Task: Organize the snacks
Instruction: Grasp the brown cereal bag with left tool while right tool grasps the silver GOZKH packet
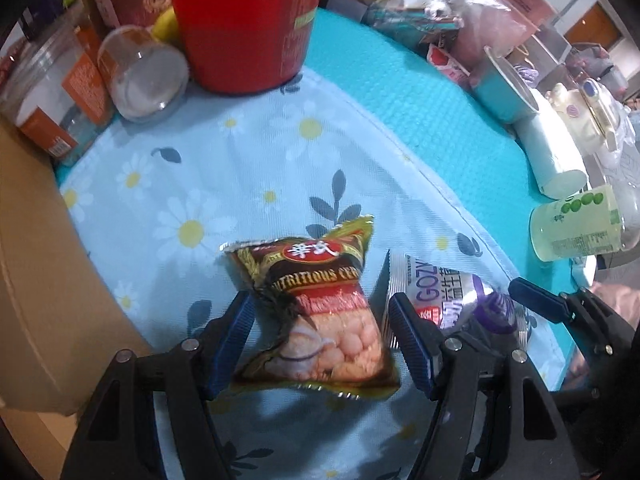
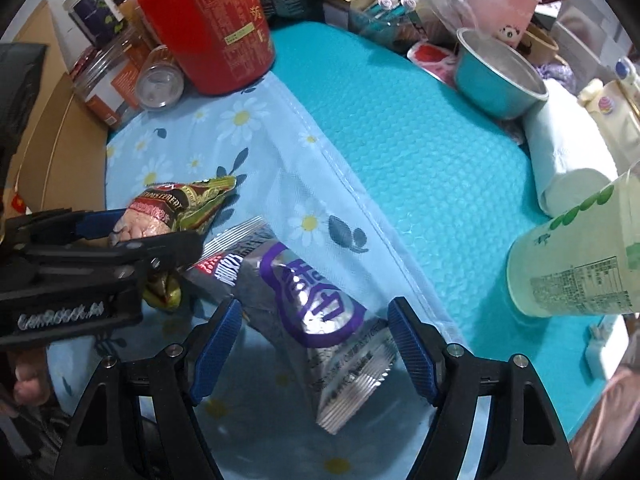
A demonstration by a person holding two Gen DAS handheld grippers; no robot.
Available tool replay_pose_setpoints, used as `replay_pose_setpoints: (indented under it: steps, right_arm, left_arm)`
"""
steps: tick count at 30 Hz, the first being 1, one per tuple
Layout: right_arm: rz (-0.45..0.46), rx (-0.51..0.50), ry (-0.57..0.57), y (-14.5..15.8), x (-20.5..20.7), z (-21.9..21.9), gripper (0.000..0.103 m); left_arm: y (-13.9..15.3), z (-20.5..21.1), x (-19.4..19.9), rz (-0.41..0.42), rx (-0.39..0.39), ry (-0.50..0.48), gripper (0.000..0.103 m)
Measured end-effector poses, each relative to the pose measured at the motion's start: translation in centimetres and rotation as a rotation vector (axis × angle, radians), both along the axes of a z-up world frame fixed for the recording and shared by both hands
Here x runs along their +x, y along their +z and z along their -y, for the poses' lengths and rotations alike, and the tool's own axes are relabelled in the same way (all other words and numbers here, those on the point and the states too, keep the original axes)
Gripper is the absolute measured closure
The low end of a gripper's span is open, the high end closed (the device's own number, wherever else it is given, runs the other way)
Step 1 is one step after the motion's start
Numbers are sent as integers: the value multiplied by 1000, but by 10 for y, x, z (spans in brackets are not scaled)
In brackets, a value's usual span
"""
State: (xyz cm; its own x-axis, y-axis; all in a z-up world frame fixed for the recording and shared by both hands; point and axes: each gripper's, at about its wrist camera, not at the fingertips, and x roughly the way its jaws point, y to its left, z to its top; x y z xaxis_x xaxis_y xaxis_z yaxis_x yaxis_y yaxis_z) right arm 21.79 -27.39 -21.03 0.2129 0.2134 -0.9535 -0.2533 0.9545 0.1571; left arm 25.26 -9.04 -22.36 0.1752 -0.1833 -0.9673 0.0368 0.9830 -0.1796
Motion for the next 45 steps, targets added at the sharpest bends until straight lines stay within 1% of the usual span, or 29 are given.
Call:
replay_pose_setpoints:
  steps: [2, 4, 7, 11, 14, 16, 21, 25, 30, 32, 36, 39, 43, 45]
  right_arm:
    - [13, -10, -1, 3, -3, 0, 37]
    - [14, -23, -7, 3, -3, 2, 47]
    - [2, -26, 1, 5, -6, 1, 50]
    - [-15, -51, 25, 7, -15, -4, 54]
    - [-29, -61, 25, 7, -25, -6, 56]
    - [-41, -47, 22, 8, -33, -7, 60]
    - [-100, 5, -7, 7, -53, -7, 60]
    - [-124, 11, -8, 7, -69, -7, 60]
    - [-163, 35, -35, 7, -86, -5, 60]
    - [-177, 39, -27, 6, -92, -6, 60]
    - [-208, 50, -12, -3, -96, -12, 60]
    - [-211, 54, -4, -9, -94, -18, 60]
    - [-192, 52, 3, -11, -93, -25, 60]
    - [-183, 63, -8, -11, -96, -24, 62]
  left_arm:
    - [-3, -2, 1, -14, -11, 9, 34]
    - [-4, -3, 1, -14, -19, 10, 34]
    - [-1, 1, -4, 5, 1, -12, 34]
    - [5, 8, -12, 26, 20, -46, 46]
    - [7, 10, -17, 20, 23, -62, 52]
    - [7, 10, -20, 5, 22, -71, 53]
    - [6, 12, -37, -30, 15, -101, 53]
    - [7, 13, -50, -45, 11, -126, 53]
    - [7, 10, -67, -74, 4, -151, 53]
    - [6, 10, -77, -85, 6, -166, 53]
    - [-1, 10, -83, -99, 18, -179, 53]
    - [-5, 6, -82, -101, 16, -185, 52]
    - [-5, -2, -84, -91, 2, -187, 52]
    - [-4, -4, -87, -85, 10, -189, 52]
